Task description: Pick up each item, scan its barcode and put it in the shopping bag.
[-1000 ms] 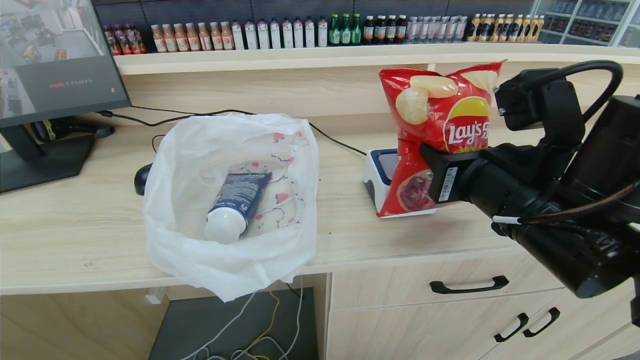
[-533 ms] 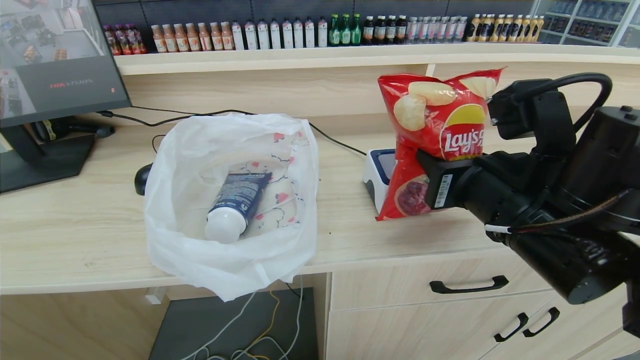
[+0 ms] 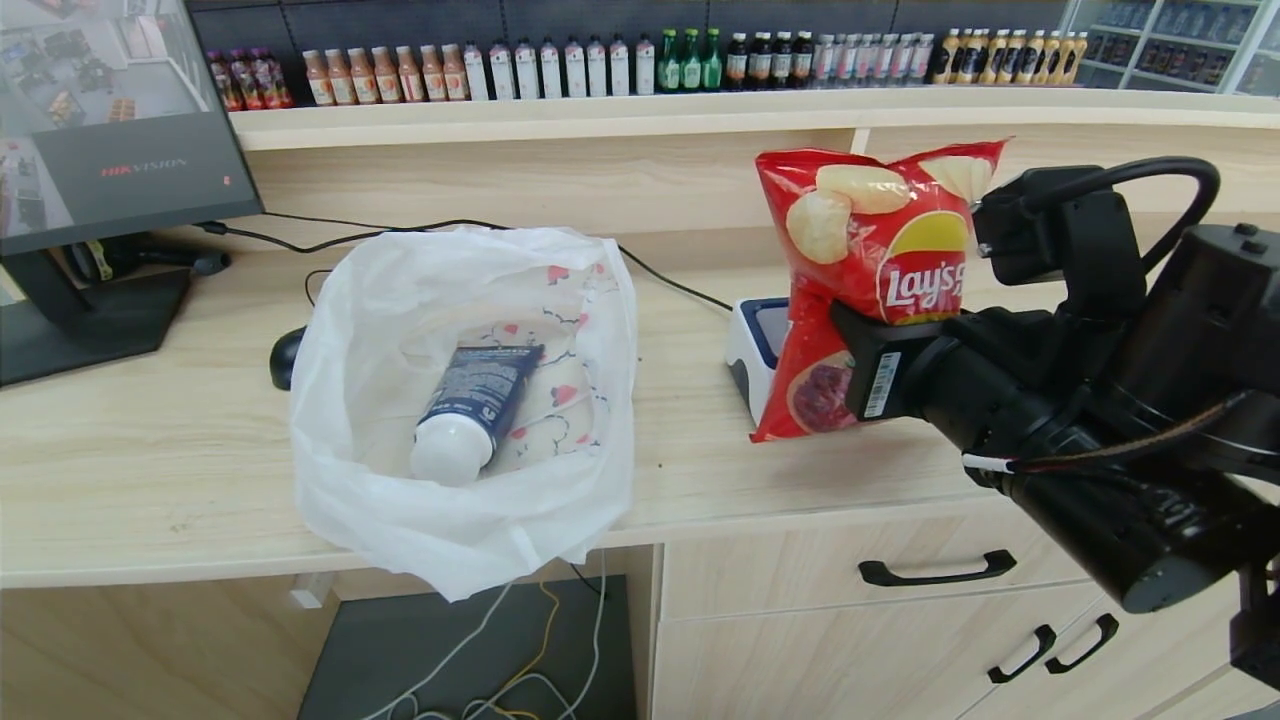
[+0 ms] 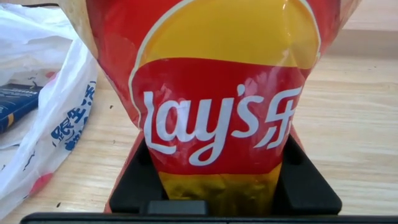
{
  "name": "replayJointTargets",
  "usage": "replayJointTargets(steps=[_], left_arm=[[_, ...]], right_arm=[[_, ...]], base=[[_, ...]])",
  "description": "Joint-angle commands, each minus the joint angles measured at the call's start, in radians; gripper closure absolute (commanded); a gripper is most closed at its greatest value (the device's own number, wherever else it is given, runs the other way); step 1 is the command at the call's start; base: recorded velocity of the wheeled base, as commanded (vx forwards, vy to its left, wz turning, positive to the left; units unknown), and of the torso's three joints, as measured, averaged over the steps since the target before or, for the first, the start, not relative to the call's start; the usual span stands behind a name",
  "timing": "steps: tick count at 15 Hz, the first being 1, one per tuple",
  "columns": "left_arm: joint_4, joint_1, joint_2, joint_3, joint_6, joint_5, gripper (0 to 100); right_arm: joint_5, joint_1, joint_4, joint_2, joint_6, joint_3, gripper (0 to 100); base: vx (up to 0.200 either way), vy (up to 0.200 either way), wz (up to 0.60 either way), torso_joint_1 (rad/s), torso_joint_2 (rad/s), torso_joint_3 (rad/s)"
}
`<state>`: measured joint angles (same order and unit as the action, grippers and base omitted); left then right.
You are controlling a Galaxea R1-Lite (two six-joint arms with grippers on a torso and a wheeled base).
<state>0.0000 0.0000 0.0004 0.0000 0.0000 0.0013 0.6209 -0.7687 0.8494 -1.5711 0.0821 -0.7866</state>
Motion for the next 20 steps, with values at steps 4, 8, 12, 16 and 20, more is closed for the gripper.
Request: replayJointTargets(steps=[4, 8, 12, 16, 20], left_arm=[[0.0, -0.002, 0.0, 0.0, 0.0, 0.0, 0], [0.0, 0.0, 0.0, 0.0, 0.0, 0.0, 0], [0.0, 0.0, 0.0, 0.0, 0.0, 0.0, 0], [0.0, 0.0, 0.0, 0.0, 0.0, 0.0, 0], [0.0, 0.0, 0.0, 0.0, 0.0, 0.0, 0]], right_arm=[[0.002, -0.001, 0.0, -0.003, 0.004, 0.003, 100], [0.011, -0.001, 0.002, 0.002, 0.004, 0.004, 100], [0.013, -0.001, 0.011, 0.017, 0.004, 0.027, 100], [0.034, -0.004, 0.034, 0.063, 0.01, 0.076, 100], [0.026, -0.032, 0.065, 0.132, 0.051, 0.079, 100]], base=[[0.0, 0.0, 0.0, 0.0, 0.0, 0.0], [0.0, 0.0, 0.0, 0.0, 0.0, 0.0], [0.0, 0.0, 0.0, 0.0, 0.0, 0.0], [0.0, 0.0, 0.0, 0.0, 0.0, 0.0], [0.0, 0.0, 0.0, 0.0, 0.0, 0.0]])
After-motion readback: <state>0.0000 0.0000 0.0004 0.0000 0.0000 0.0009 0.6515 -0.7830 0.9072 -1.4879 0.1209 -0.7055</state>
